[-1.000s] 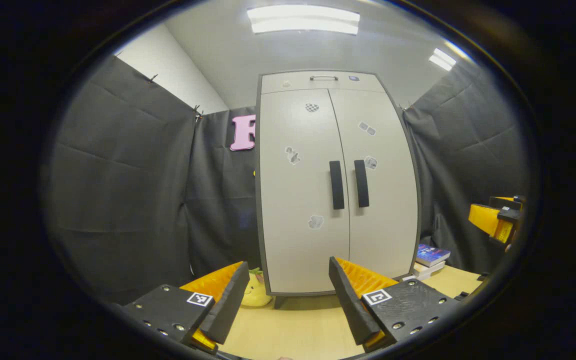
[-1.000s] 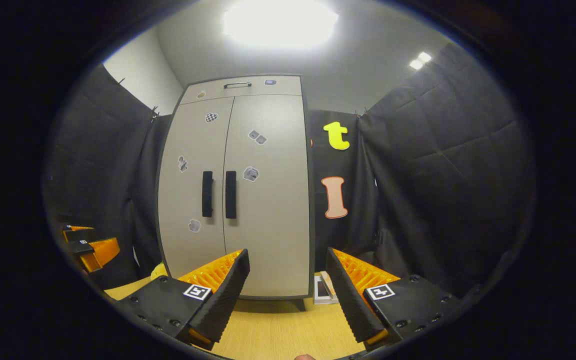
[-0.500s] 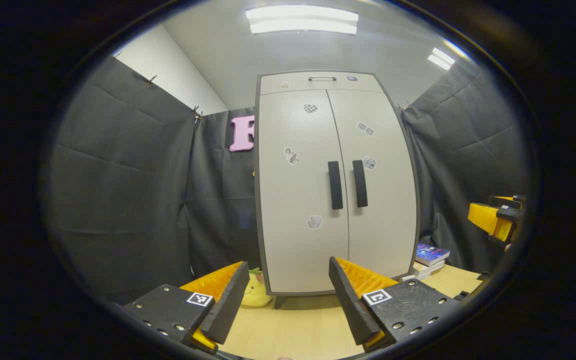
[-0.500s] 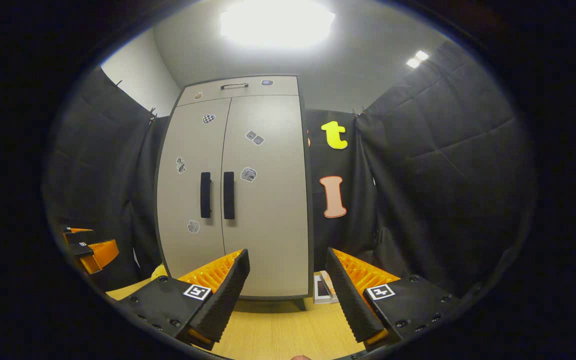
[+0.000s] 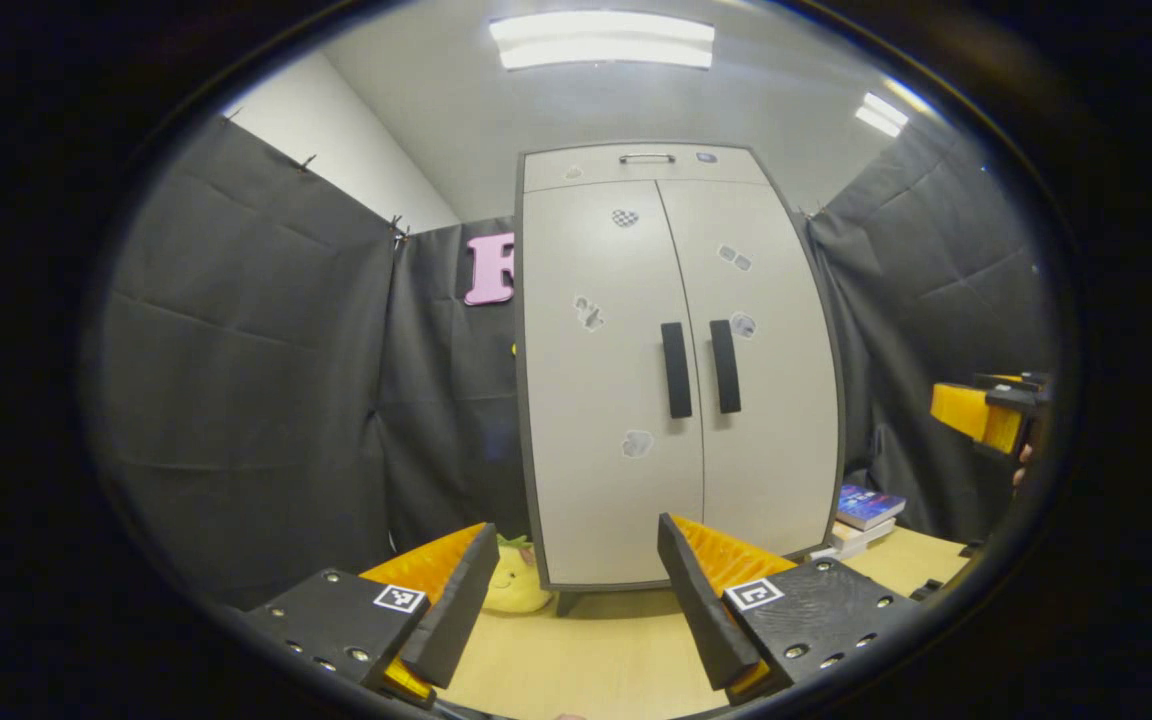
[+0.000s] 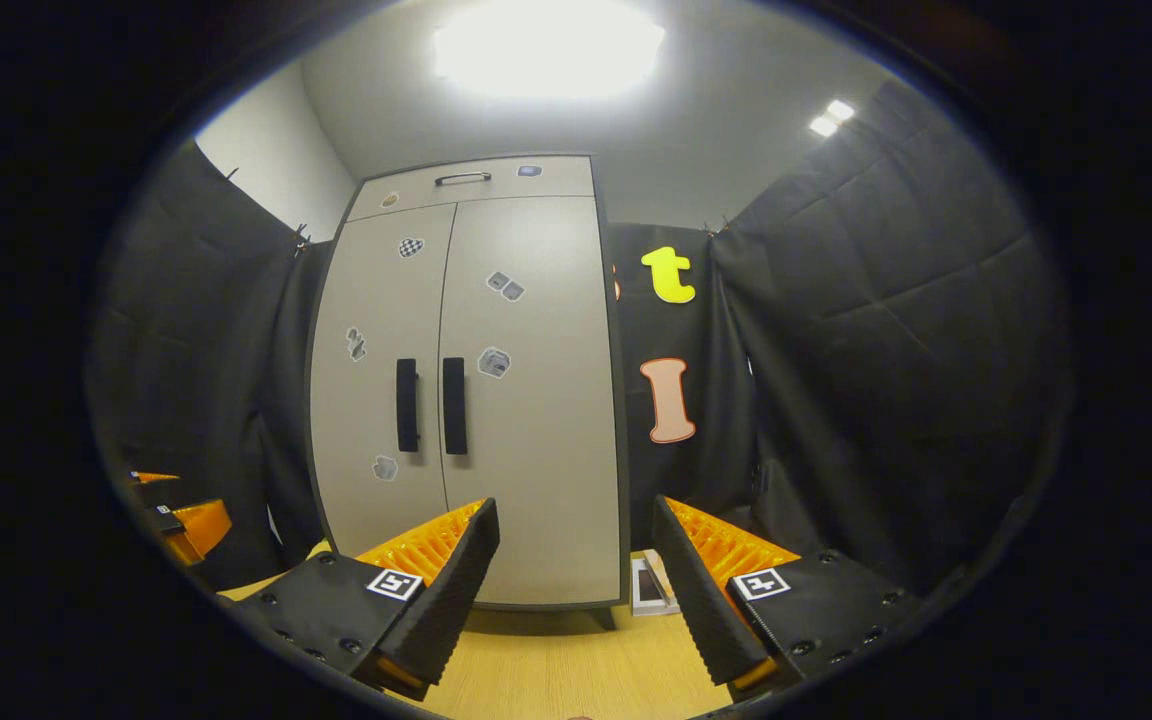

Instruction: Open the right door of the double-door shoe cabinet with the right hand, and open the left door with the left hand.

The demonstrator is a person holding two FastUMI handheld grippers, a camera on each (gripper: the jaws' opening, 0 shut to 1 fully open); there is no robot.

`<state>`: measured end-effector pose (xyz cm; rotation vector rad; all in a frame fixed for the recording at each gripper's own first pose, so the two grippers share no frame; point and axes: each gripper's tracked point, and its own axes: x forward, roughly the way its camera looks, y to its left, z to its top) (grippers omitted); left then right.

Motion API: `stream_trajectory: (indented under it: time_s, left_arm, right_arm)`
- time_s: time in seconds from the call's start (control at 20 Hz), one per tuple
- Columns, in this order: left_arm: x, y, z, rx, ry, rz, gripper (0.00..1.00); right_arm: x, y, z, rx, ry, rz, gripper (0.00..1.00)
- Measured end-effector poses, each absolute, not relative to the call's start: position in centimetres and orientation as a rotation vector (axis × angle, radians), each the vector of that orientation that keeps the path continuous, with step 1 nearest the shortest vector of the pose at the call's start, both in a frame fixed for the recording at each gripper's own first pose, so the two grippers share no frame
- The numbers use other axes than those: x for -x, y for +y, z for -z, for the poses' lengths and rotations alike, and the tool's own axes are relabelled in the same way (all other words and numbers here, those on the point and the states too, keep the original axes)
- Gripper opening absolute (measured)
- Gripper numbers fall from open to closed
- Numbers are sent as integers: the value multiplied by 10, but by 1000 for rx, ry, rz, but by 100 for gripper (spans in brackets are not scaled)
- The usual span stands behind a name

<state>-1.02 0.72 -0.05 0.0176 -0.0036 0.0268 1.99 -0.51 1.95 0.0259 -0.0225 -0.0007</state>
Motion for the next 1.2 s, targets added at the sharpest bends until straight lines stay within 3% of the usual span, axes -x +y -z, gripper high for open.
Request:
stream_trajectory:
  time_s: [1.2]
  left_arm:
    - [63,85,3,-49,14,-232,92]
  right_arm:
    - [-179,97,-70,-2,-12,-190,96]
